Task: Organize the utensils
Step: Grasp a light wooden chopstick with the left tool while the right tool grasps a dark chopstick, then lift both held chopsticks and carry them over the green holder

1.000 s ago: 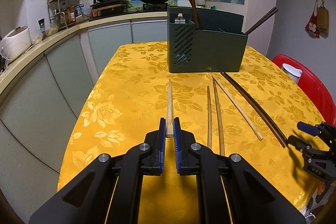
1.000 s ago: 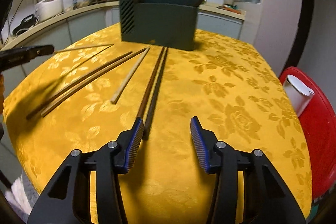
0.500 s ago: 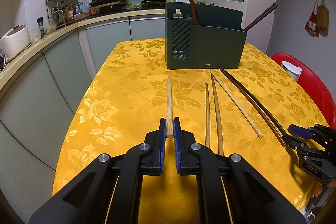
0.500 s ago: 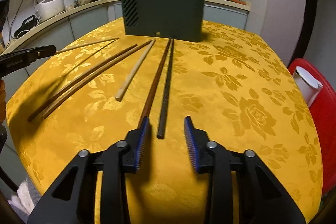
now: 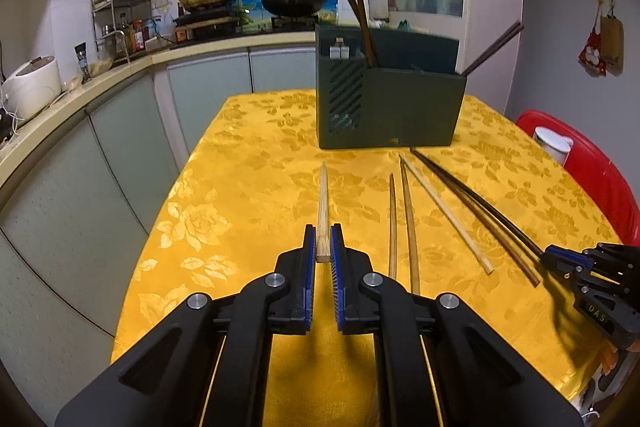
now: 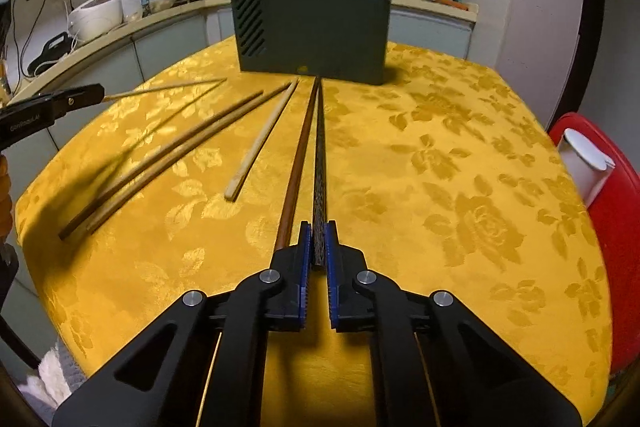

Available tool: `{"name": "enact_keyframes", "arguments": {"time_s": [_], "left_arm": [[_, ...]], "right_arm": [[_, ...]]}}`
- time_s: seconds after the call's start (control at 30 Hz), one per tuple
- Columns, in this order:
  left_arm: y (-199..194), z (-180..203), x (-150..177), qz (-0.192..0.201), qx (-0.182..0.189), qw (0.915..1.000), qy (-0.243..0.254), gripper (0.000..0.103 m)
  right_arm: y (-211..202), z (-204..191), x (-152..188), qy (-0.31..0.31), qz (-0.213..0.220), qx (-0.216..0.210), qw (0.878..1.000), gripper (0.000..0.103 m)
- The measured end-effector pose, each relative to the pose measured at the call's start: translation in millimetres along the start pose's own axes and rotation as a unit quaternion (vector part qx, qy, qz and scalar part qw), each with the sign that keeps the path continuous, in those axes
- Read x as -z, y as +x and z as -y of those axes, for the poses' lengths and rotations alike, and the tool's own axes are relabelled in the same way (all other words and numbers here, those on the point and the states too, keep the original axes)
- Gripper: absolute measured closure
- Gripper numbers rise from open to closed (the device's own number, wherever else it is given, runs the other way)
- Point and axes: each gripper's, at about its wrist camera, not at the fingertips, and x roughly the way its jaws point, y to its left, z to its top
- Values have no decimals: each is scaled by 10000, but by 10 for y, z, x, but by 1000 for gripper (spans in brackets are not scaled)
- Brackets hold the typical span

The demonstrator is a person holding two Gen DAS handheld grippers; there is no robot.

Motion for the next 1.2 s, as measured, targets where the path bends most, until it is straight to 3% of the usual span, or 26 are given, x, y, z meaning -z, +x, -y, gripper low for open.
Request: {"name": "enact_keyframes", "arguments": {"time_s": [0.4, 0.67, 1.2], "left_arm": [[-341, -1, -223, 520, 14, 9986, -12, 96], [-477, -39, -445, 753, 10, 9971, 79, 96], [-400, -108, -1055, 627, 149, 9978, 177, 96]], "right_arm": [[-747, 200, -415, 203, 1019, -75, 9946, 95], [-1015, 356, -778, 429, 1456, -295, 9880, 95], [-860, 514, -1573, 558, 1268, -535, 9889, 95]]}}
